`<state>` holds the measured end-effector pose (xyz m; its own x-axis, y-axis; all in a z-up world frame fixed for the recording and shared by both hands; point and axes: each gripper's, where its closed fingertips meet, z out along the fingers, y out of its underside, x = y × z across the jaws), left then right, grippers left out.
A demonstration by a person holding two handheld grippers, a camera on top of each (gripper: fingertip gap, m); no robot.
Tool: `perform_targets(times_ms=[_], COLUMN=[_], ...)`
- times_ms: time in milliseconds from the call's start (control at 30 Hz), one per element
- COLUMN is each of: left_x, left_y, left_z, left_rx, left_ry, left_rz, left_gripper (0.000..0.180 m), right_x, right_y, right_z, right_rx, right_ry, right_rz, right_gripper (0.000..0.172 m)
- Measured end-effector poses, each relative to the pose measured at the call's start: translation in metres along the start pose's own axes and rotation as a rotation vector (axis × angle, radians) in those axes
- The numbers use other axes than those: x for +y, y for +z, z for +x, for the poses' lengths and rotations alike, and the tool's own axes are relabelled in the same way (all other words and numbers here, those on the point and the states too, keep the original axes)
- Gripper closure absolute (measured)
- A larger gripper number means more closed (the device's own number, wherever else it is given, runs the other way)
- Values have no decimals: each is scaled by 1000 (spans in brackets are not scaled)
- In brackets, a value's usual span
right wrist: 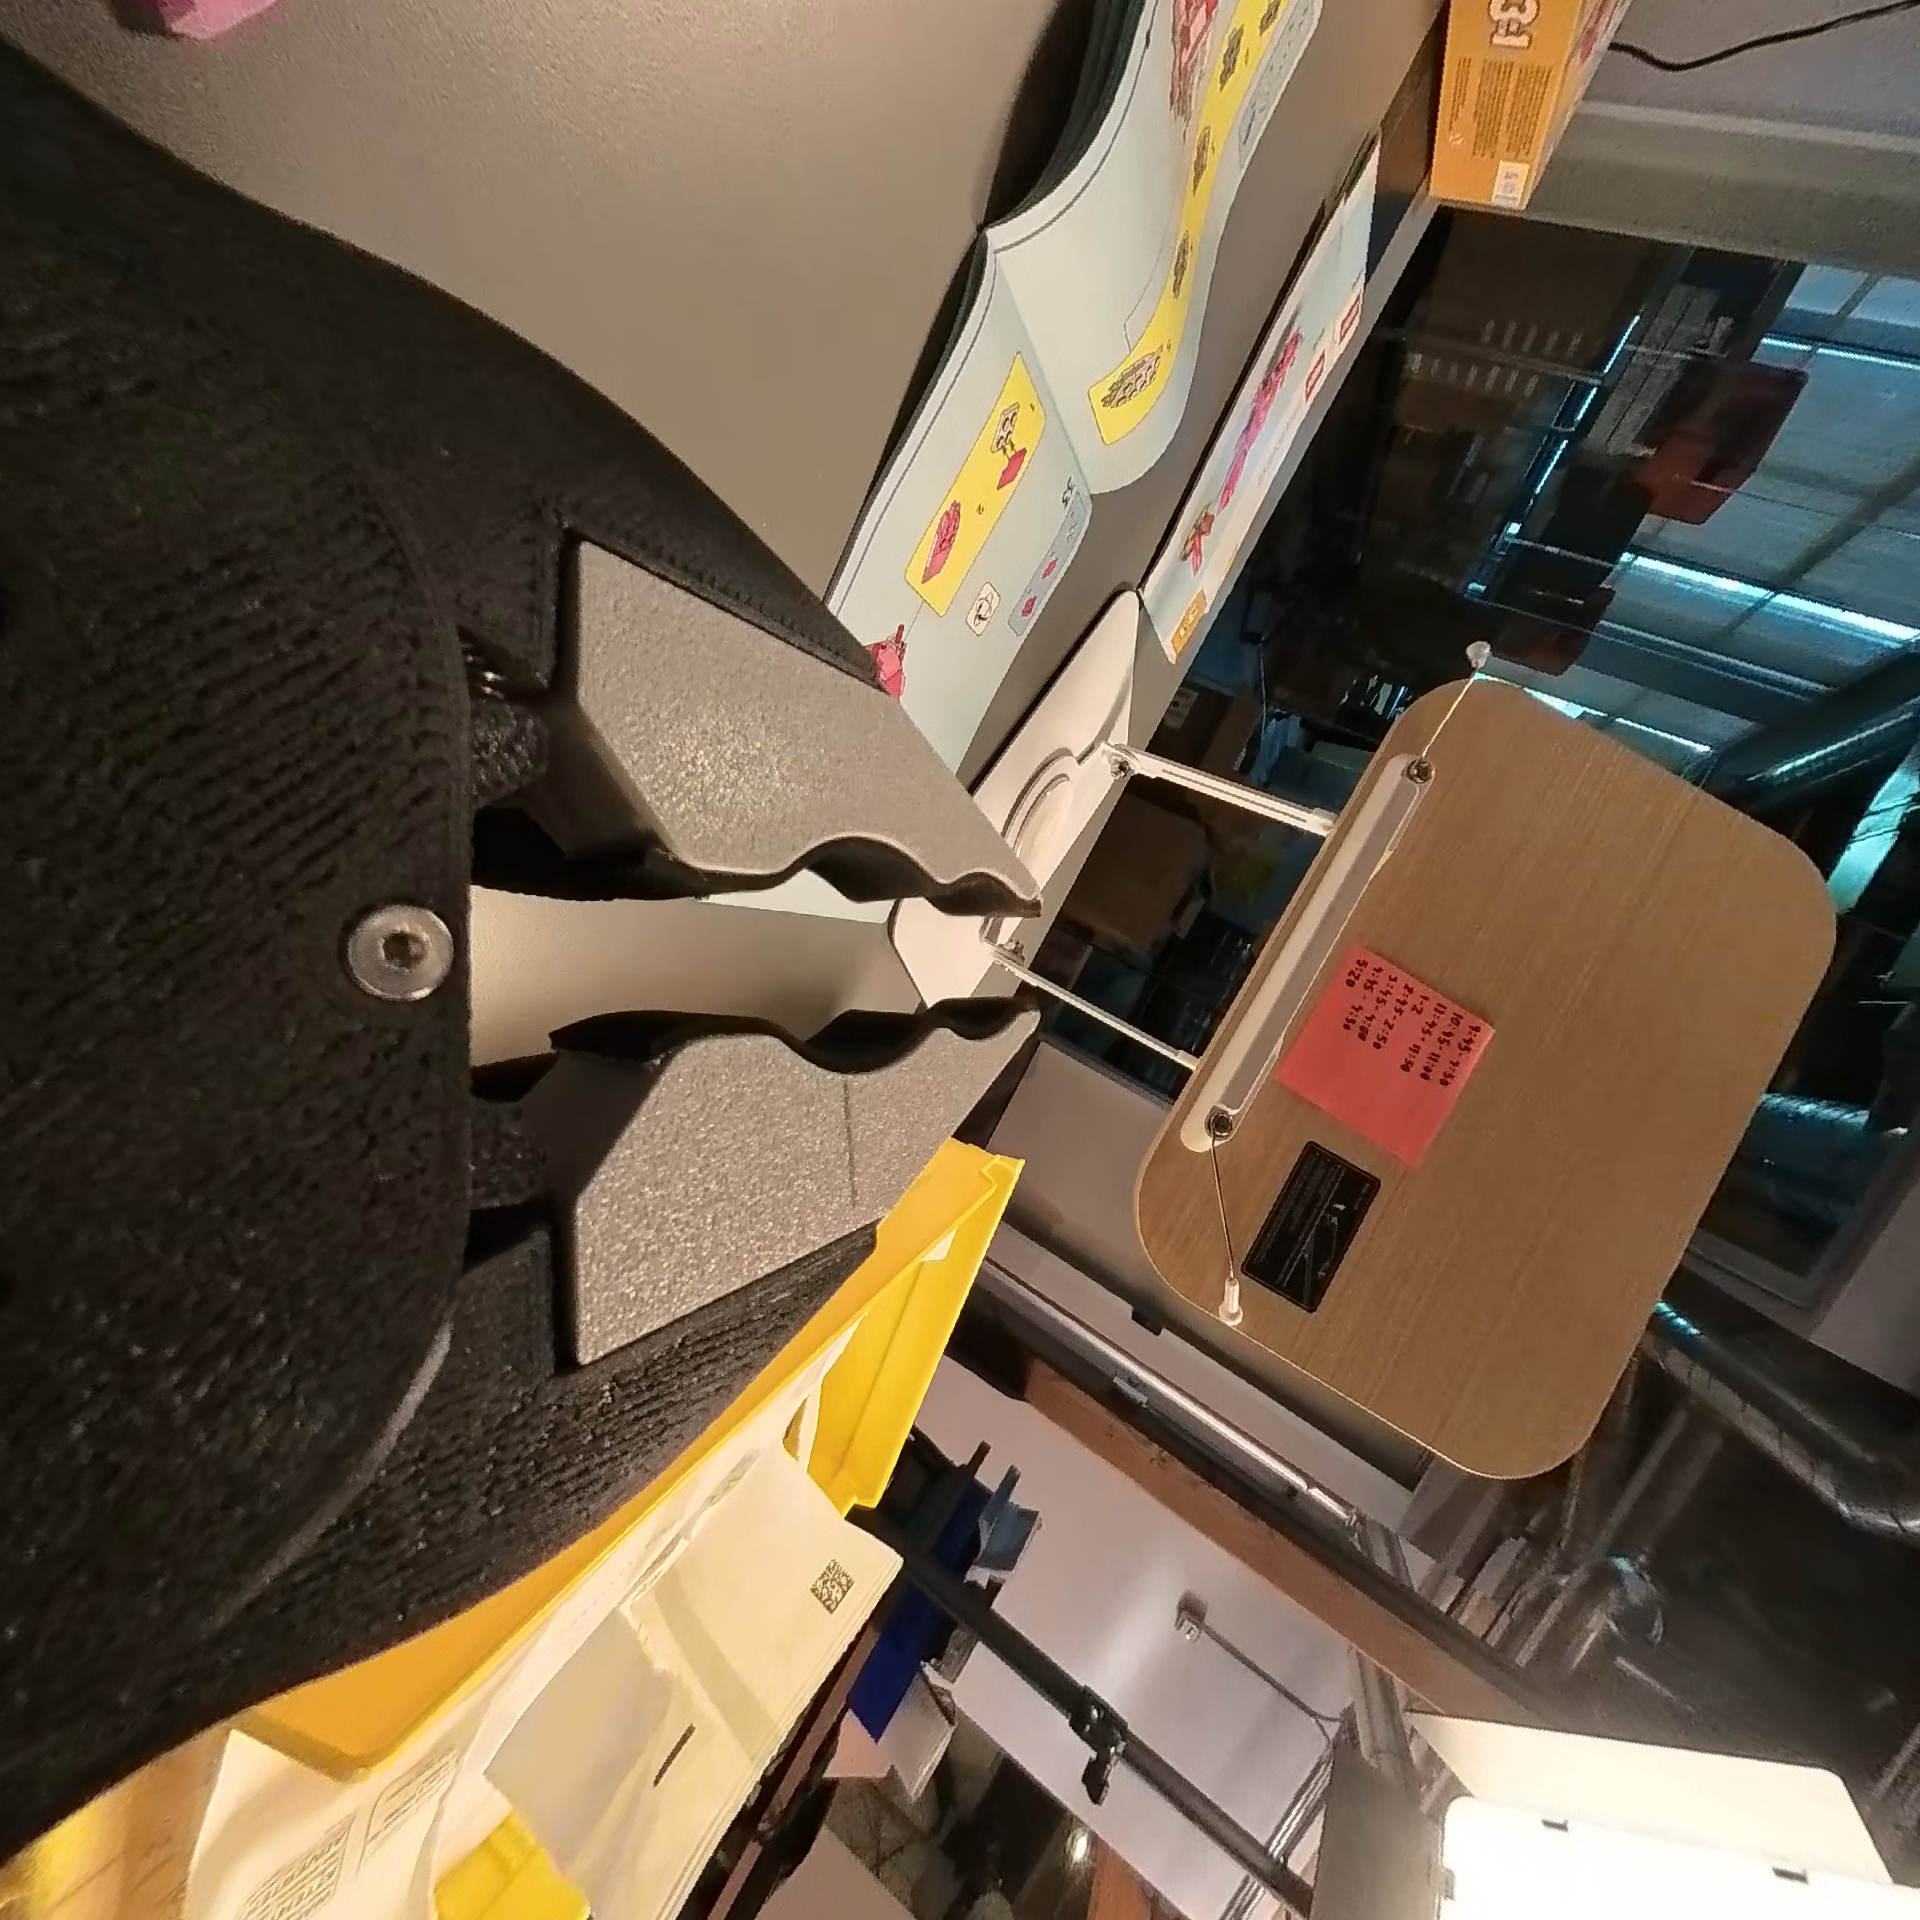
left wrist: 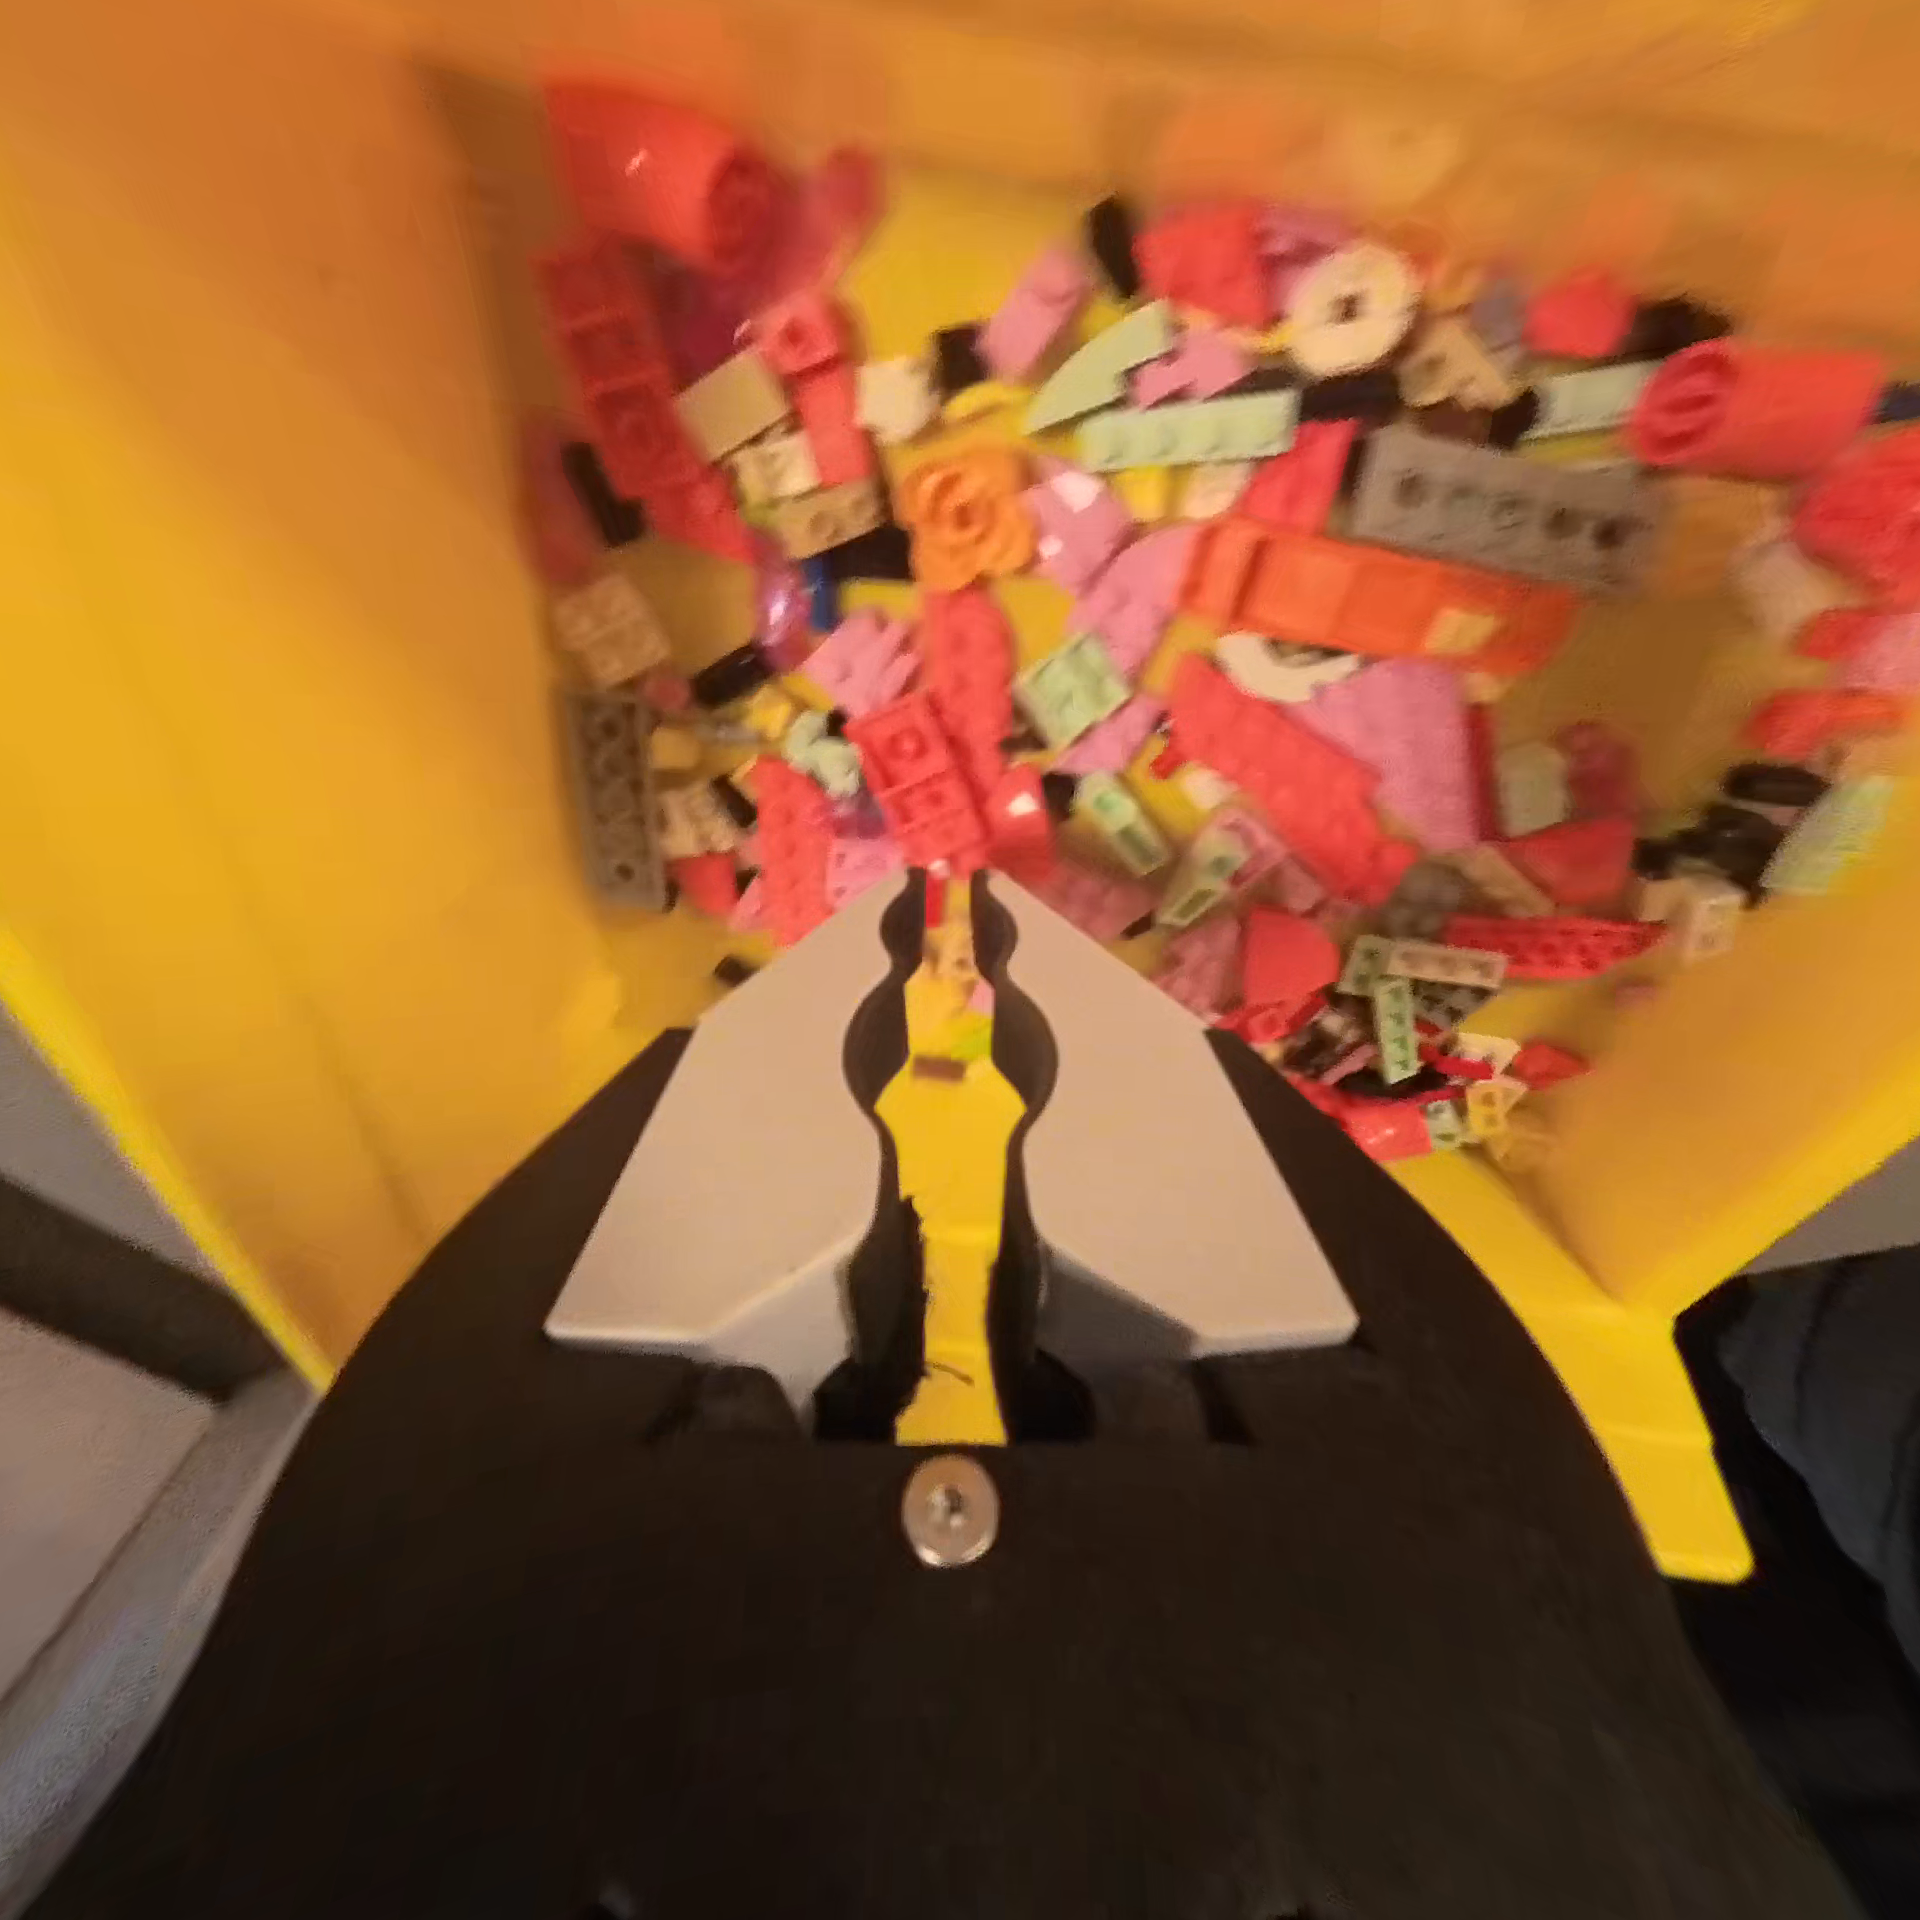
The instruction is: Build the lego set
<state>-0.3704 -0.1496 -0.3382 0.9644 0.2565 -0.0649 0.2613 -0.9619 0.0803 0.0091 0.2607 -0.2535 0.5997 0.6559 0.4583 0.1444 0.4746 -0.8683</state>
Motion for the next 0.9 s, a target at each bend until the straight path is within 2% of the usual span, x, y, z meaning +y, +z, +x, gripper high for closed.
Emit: perform_targets(times_ms=[133,233,267,400,500,567,633,733,833,900], left_x=[19,9,7,14,17,5,2,12,19,19], left_y=[15,17,17,23,17,7,3,8,16,18], left_z=[-17,-46,-51,-34,-22,-28,-31,-20,-18,-18], left_rx=[-30,-169,-172,19,106,89,102,175,140,103], left_ry=[-16,48,42,-7,-7,-24,-46,-19,84,148], left_rz=[-138,-91,-78,-105,-99,-3,31,-19,-52,-42], left_gripper=[174,180,180,180,178,178,176,166,152,150], right_x=[-1,1,1,2,2,2,2,2,3,3], right_y=[-1,-1,-1,-1,-1,-1,-1,-1,-1,-1], right_z=[3,4,5,4,4,4,3,3,3,3], right_rx=[16,27,28,27,28,27,25,22,21,20], right_ry=[-8,-12,-12,-17,-20,-20,-22,-24,-24,-24], right_rz=[2,-7,-8,-13,-12,-12,-14,-17,-17,-17], right_gripper=[161,162,162,163,163,163,163,163,163,163])
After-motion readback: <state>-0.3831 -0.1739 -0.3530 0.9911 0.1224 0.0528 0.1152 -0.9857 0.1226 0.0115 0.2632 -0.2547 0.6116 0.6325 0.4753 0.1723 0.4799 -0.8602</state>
